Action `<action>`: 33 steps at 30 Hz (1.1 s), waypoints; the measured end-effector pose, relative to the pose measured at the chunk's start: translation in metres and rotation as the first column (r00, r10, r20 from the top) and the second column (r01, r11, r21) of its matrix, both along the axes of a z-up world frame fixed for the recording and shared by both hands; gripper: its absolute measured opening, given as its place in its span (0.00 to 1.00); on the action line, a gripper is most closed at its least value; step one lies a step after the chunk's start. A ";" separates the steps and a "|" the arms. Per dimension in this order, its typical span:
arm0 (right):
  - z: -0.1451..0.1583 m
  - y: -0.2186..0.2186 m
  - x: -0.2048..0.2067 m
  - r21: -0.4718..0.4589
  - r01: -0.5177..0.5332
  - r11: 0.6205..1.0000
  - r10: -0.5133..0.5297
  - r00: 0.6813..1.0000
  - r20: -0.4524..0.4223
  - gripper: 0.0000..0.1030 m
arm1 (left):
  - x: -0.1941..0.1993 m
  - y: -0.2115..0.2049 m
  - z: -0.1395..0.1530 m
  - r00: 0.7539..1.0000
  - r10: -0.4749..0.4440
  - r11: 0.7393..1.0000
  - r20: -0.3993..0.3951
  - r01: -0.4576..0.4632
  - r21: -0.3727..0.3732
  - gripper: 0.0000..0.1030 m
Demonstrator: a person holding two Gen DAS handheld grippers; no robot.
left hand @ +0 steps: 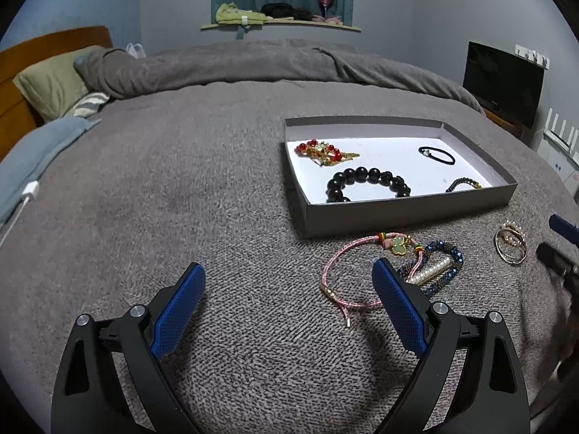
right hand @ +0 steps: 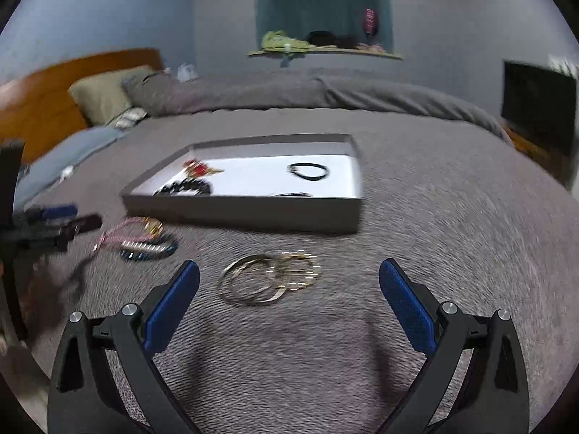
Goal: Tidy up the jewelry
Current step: 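Withdraw both tools from the tray toward the remaining bracelets, then grasp the pink cord bracelet with the left tool while the right tool grasps a silver bangle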
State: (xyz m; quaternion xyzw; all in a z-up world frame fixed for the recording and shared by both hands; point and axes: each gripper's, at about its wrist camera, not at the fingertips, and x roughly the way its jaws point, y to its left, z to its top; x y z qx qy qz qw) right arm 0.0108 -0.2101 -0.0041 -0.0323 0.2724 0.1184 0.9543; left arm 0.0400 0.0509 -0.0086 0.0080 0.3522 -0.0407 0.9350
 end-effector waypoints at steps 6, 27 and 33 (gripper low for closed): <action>-0.009 0.023 0.007 -0.093 -0.058 0.994 0.056 0.998 -0.018 0.70 | 0.005 -0.005 -0.005 0.999 -0.028 0.999 -0.027 0.028 -0.022 0.90; -0.013 0.027 0.015 -0.067 -0.087 0.994 0.083 0.994 -0.070 0.58 | 0.021 -0.016 -0.017 0.989 -0.099 0.994 -0.110 0.092 -0.064 0.50; -0.010 0.024 0.012 -0.045 -0.097 0.994 0.094 0.993 -0.066 0.58 | 0.025 -0.022 -0.024 0.981 -0.114 0.994 -0.155 0.112 -0.017 0.40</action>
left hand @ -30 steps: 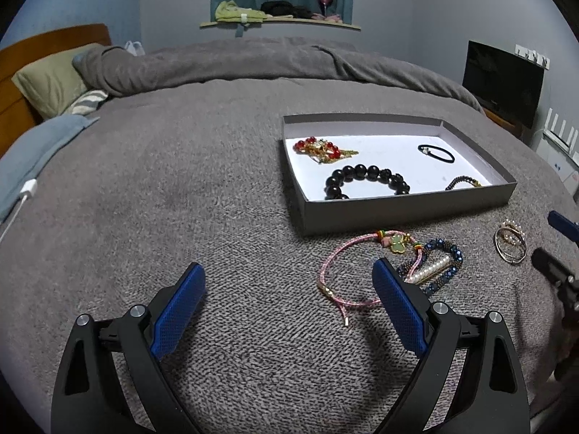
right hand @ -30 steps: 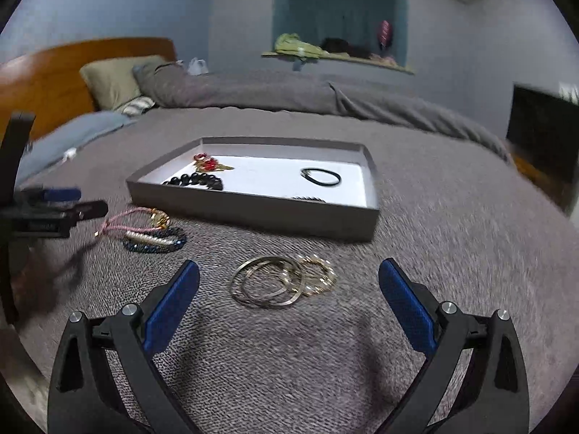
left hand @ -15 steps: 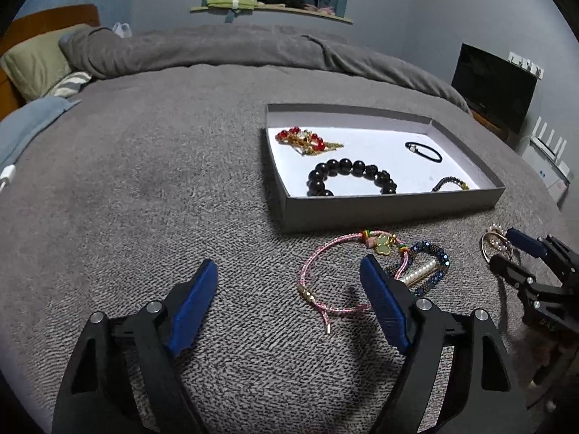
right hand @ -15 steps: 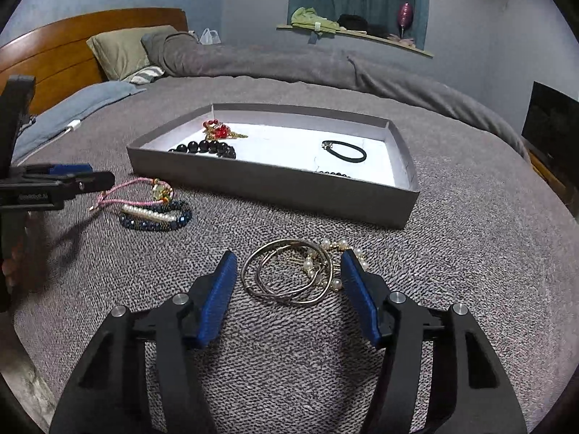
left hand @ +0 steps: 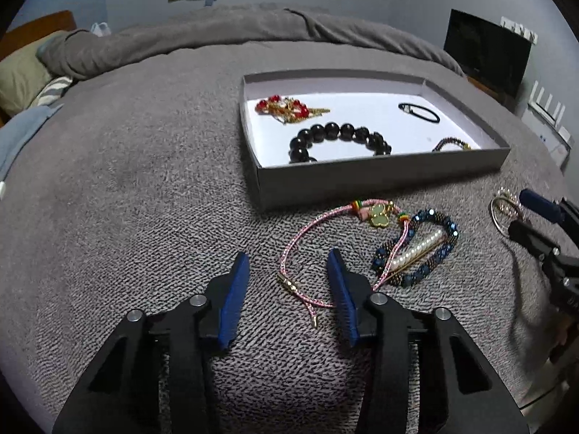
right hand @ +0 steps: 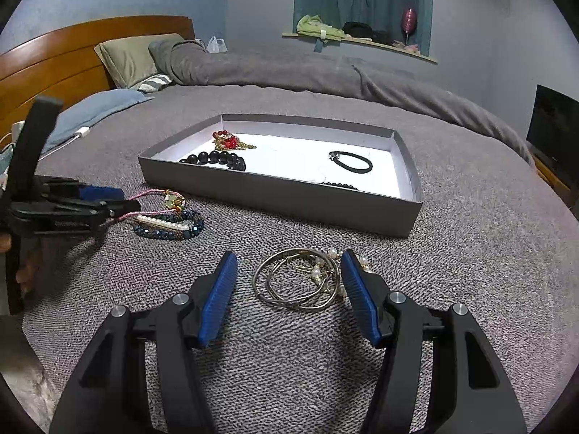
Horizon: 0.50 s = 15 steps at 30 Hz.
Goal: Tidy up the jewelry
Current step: 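Grasp the pink cord bracelet with the left tool while the right tool grasps a silver bangle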
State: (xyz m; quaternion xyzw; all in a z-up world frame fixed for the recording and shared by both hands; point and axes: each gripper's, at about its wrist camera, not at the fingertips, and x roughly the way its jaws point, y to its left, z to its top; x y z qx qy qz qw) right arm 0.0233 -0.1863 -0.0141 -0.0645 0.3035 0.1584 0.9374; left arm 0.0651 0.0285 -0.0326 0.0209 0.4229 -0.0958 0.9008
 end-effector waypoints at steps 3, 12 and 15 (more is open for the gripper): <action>0.001 0.000 -0.001 0.003 -0.010 1.000 0.010 1.000 0.000 0.58 | 0.000 0.000 0.001 1.000 -0.020 1.000 -0.016 0.019 -0.013 0.26; -0.007 0.008 0.006 -0.037 -0.010 0.999 0.008 0.999 -0.041 0.53 | -0.010 -0.007 0.010 0.998 -0.045 0.999 0.035 0.045 0.012 0.05; -0.010 0.009 0.008 -0.048 -0.002 0.999 -0.001 0.999 -0.051 0.49 | -0.011 -0.008 0.012 0.998 -0.047 0.999 0.046 0.046 0.009 0.05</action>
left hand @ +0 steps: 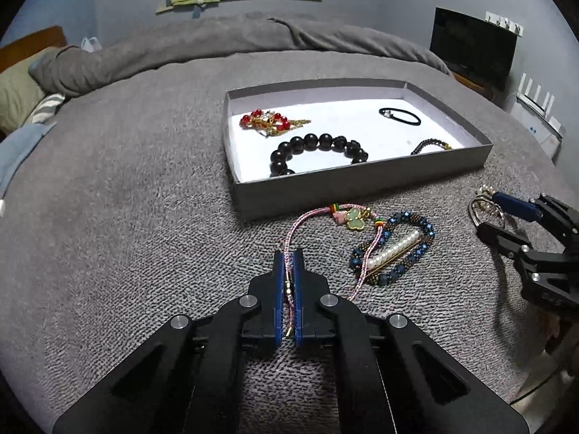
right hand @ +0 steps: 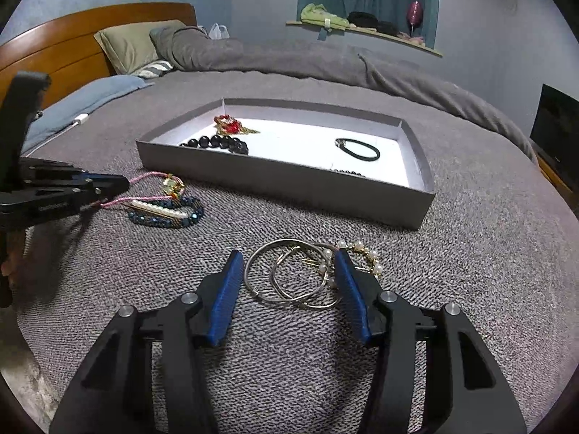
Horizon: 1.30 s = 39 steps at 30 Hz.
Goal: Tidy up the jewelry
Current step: 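Grasp the pink cord bracelet with the left tool while the right tool grasps a silver bangle, then lift both items and carry them over the white tray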
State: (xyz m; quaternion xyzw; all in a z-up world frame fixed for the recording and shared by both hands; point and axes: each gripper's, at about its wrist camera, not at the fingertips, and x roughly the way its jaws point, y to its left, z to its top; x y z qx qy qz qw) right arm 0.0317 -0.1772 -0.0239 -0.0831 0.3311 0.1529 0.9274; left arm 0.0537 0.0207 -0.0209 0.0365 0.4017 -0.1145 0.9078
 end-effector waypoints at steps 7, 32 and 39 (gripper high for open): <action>0.000 -0.001 -0.002 -0.004 0.002 1.000 -0.002 1.000 0.009 0.49 | -0.002 0.001 0.004 1.000 -0.003 1.000 0.014 0.003 -0.011 0.05; 0.044 -0.023 -0.014 0.167 0.009 0.986 -0.031 0.991 0.130 0.49 | -0.034 0.023 0.082 0.960 0.039 0.991 0.278 -0.001 -0.135 0.05; 0.070 -0.037 0.019 0.228 0.040 0.973 -0.073 0.987 0.141 0.49 | -0.024 0.027 0.107 0.949 0.051 0.989 0.310 -0.006 -0.147 0.05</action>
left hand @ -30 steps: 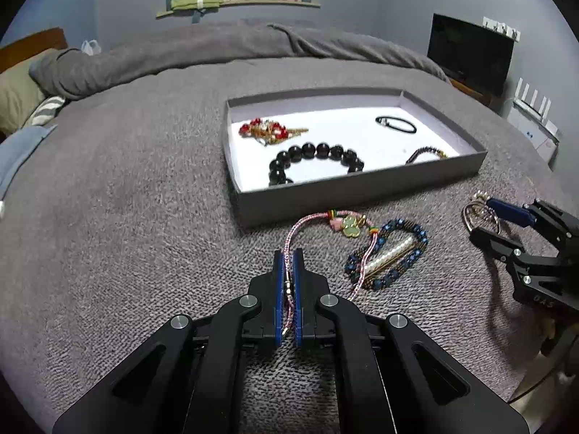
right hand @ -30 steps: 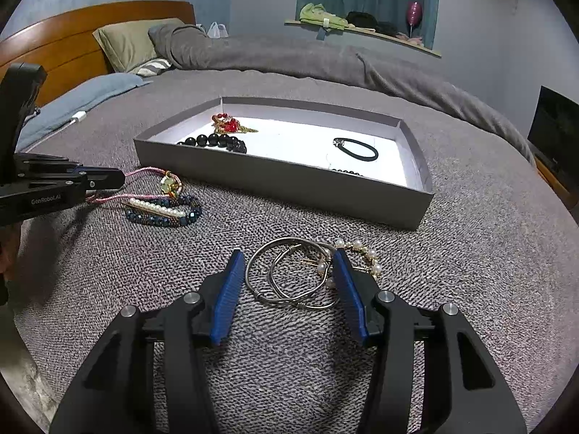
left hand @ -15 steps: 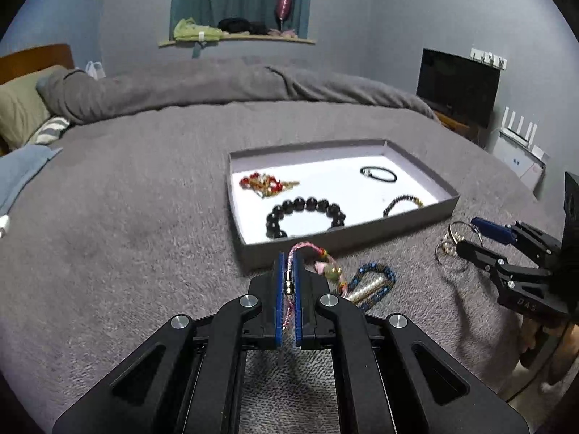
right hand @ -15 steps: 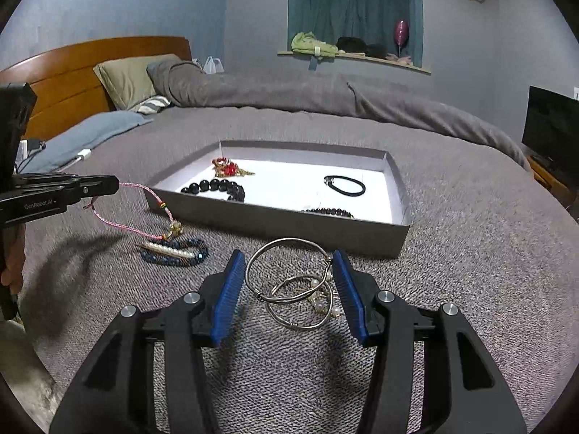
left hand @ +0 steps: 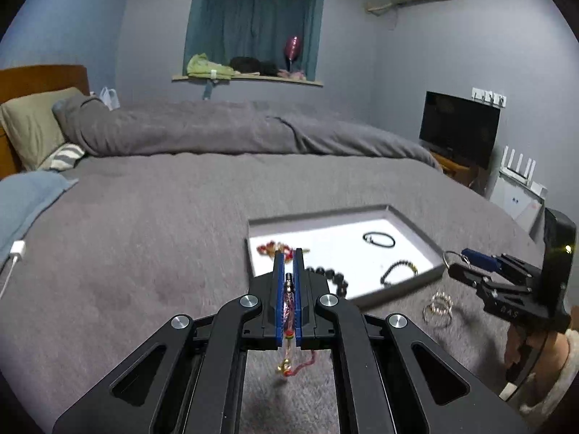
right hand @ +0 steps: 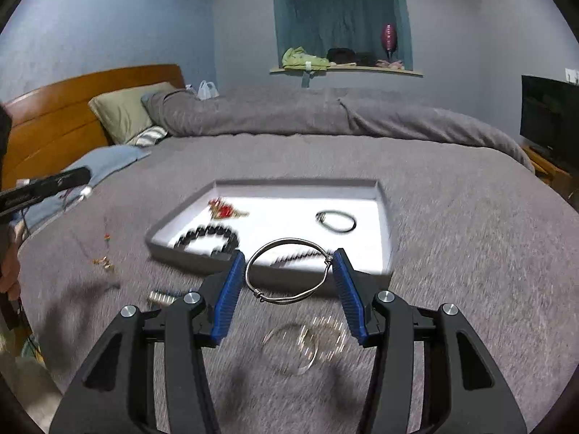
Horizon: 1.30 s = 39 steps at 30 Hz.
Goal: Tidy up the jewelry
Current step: 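Lift both items and carry them over the white tray, then lower both items into the tray and open both tools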
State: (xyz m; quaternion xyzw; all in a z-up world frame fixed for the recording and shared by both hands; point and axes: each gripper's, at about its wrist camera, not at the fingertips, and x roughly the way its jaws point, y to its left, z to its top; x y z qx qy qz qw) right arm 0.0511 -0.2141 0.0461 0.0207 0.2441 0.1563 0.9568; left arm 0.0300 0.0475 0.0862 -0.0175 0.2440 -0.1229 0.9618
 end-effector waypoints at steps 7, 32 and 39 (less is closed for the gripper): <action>0.019 -0.009 0.058 0.030 0.041 0.999 -0.042 0.999 0.013 0.49 | 0.035 -0.014 0.029 0.999 -0.021 0.999 0.028 0.020 0.042 0.05; -0.048 0.017 0.145 -0.113 -0.070 0.991 0.034 0.955 -0.295 0.49 | 0.220 -0.088 -0.042 0.959 -0.111 0.991 -0.261 0.126 0.043 0.05; -0.042 0.031 0.144 -0.142 -0.112 0.984 0.065 0.951 -0.304 0.49 | 0.237 -0.072 -0.071 0.939 -0.065 0.995 -0.337 0.089 0.055 0.05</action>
